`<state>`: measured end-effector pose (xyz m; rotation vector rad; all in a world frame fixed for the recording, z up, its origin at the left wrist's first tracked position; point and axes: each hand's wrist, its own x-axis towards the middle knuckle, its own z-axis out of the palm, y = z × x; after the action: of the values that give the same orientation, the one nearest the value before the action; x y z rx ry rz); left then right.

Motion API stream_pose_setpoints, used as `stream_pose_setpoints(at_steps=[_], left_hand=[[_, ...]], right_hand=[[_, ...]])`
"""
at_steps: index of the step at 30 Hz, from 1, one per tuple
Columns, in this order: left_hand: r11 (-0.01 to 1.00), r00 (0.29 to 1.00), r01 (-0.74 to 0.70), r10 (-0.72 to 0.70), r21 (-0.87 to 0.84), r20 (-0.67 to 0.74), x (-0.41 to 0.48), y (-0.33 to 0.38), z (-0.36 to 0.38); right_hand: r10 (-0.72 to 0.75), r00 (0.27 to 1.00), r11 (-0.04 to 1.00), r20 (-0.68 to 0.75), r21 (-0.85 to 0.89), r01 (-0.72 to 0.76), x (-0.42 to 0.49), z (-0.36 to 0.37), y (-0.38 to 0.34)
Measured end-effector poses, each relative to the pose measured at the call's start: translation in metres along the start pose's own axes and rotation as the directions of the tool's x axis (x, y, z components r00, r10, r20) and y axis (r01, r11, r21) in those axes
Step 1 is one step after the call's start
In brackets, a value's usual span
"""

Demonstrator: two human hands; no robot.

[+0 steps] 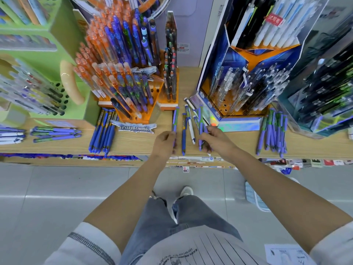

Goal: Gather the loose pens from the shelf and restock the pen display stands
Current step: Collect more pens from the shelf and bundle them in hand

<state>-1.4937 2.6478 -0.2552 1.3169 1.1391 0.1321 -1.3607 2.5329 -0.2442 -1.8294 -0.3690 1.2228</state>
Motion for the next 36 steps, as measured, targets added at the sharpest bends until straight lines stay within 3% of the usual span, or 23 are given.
stream_pose_setpoints(at_steps=[6,10,13,19,23,26,31,34,36], left_hand=[[0.992,0.993,-0.013,0.028,-0.127,0.116,-0.009,0.0,0.005],[0.996,0.986,-0.056,0.067,-0.075,0.152,-0.007,-0.005,0.002],[0.991,0.971,-0.12,0.131,-0.065,0.2,-0.011,-0.009,0.004],[0.91,0.906,-0.359,0.286,0.208,0.313,-0.014,-0.004,0.024],[0.799,0.856,-0.484,0.347,0.358,0.383,-0.024,0.005,0.056],[0.752,0.796,-0.561,0.376,0.346,0.474,-0.025,0.013,0.09],[0.797,0.785,-0.495,0.239,0.346,0.571,-0.03,0.028,0.15],[0.858,0.794,-0.413,0.174,0.307,0.582,-0.036,0.038,0.184],[0.9,0.838,-0.352,0.181,0.258,0.514,-0.036,0.038,0.208]], right_hand=[[-0.126,0.992,0.992,0.028,0.029,0.126,-0.012,0.026,0.008],[-0.229,0.97,0.973,-0.076,-0.047,0.226,-0.026,0.041,0.012],[-0.227,0.963,0.974,-0.144,-0.05,0.222,-0.033,0.047,0.023],[-0.214,0.948,0.968,-0.235,0.079,0.238,-0.061,0.034,0.04],[-0.216,0.863,0.949,-0.456,0.112,0.296,-0.086,0.001,0.061],[-0.118,0.767,0.948,-0.631,0.158,0.276,-0.098,-0.038,0.075],[-0.074,0.743,0.958,-0.665,0.159,0.237,-0.095,-0.109,0.074],[-0.095,0.78,0.971,-0.618,0.115,0.21,-0.083,-0.146,0.068],[-0.113,0.815,0.979,-0.569,0.076,0.189,-0.071,-0.165,0.067]])
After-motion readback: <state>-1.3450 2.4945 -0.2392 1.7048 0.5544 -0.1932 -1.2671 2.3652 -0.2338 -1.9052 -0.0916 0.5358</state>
